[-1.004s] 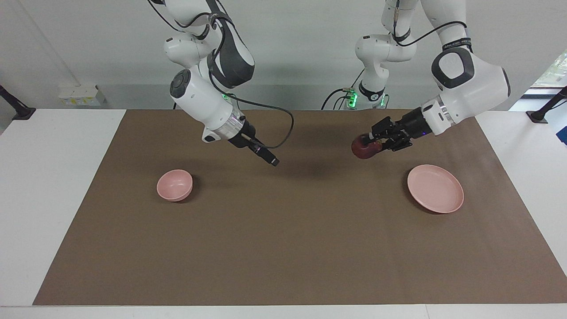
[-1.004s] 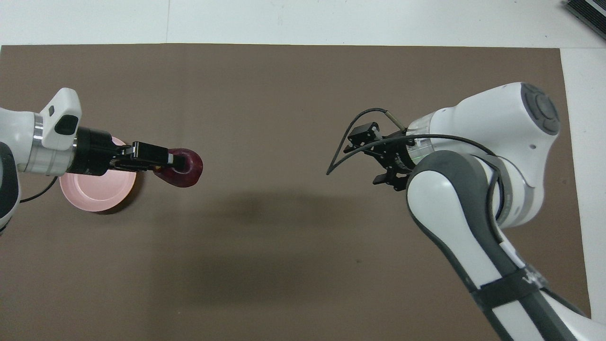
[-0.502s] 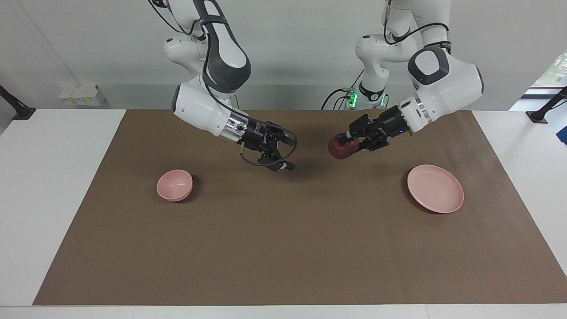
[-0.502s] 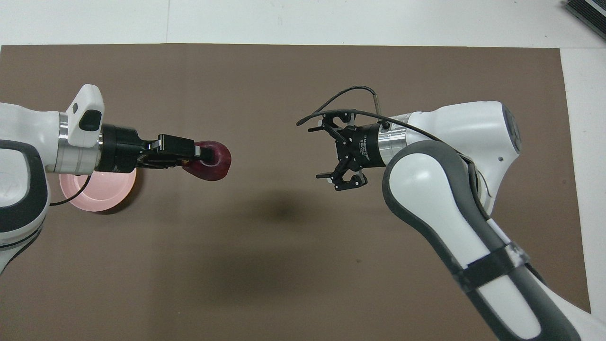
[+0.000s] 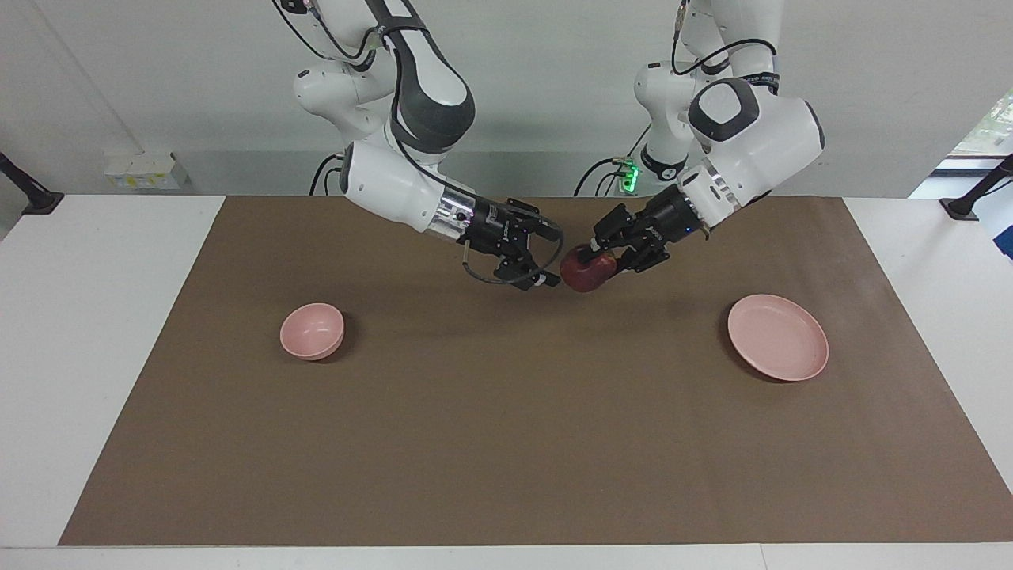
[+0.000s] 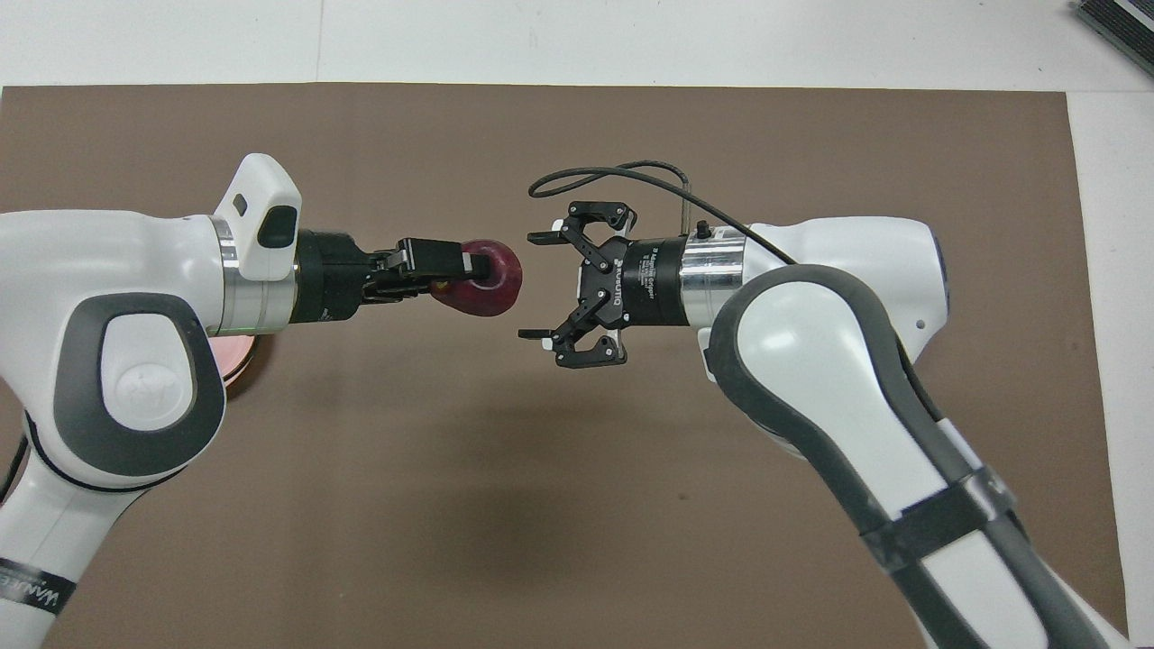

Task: Move apple from plate to bowl
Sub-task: 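Carry the apple toward the right gripper while the right gripper reaches it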

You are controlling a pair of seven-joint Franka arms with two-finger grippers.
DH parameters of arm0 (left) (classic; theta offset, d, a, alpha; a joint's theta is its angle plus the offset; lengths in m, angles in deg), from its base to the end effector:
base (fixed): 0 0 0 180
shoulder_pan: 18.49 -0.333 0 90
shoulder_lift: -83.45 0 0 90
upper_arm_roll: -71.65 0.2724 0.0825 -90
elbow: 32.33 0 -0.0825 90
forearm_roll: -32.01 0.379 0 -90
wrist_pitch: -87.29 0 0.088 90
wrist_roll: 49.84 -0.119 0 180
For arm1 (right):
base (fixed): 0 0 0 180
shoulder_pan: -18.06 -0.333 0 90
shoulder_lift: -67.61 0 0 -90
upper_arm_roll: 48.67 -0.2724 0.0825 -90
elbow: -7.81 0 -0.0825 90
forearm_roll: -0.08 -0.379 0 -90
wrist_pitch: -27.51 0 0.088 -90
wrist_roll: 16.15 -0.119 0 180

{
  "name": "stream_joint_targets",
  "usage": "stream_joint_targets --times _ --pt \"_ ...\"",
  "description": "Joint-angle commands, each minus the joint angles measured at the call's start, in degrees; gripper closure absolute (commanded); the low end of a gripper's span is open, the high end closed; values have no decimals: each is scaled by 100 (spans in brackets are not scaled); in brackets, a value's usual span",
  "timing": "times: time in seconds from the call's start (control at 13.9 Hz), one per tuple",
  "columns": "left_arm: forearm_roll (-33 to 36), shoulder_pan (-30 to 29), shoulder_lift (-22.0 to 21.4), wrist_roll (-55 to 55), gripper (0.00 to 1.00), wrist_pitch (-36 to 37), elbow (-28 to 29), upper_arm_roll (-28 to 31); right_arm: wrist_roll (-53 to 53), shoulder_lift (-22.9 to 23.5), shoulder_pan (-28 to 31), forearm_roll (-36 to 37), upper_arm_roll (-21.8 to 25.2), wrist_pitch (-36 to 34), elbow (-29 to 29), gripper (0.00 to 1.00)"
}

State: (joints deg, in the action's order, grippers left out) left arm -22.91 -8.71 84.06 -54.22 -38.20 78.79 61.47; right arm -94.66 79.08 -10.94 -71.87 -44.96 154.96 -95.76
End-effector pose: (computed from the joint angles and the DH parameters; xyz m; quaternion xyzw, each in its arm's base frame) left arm 0.5409 -0.2360 0.4644 0.9073 0.0303 0.0502 0.4163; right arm 0.5582 0.3090 0.4259 -0.5864 0.6332 0.3362 0.3770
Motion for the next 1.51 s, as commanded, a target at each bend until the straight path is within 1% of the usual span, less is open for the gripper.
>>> stream_joint_targets --times 0.0,0.14,0.22,0.29,0.36,0.43,0.72,0.93,1.0,1.08,1.15,1.22,1.29,1.43 --pt "-10 243 1 244 100 -107 -55 7 -50 -84 -71 -162 -2 331 -103 0" --pt "-10 349 1 367 100 -98 -63 -2 -50 -31 -282 -162 -2 561 -94 0" --pt "-18 349 1 446 100 -98 -63 -71 2 -31 -204 -153 -2 448 -85 0" --pt "-19 349 1 577 100 -98 -72 -133 55 -22 -186 -153 -2 404 -41 14" --pt "-27 349 1 587 100 -98 -72 -142 90 -5 -194 -153 -2 412 -24 61" --pt "-36 349 1 587 100 -98 -72 -142 99 -4 -186 -153 -2 395 -15 100" --pt "-36 341 1 587 100 -55 -72 -142 328 -4 -72 -127 -2 184 3 100" --pt "-36 314 1 587 100 -28 -81 -142 354 -22 95 -22 7 -114 29 100" --pt "-36 314 1 587 92 -28 -90 -142 398 -31 139 -13 16 -202 29 100" --pt "-27 305 10 587 63 -37 -107 -142 477 -39 157 -4 16 -247 21 100" --pt "-36 305 10 587 32 -54 -107 -142 564 -66 157 92 25 -264 3 100" --pt "-36 305 10 596 12 -81 -107 -142 609 -66 183 232 33 -352 -6 100" --pt "-36 305 10 596 2 -90 -107 -142 644 -66 244 355 33 -431 -14 100" --pt "-27 297 1 605 1 -64 -107 -134 793 -75 368 654 33 -729 -41 100"
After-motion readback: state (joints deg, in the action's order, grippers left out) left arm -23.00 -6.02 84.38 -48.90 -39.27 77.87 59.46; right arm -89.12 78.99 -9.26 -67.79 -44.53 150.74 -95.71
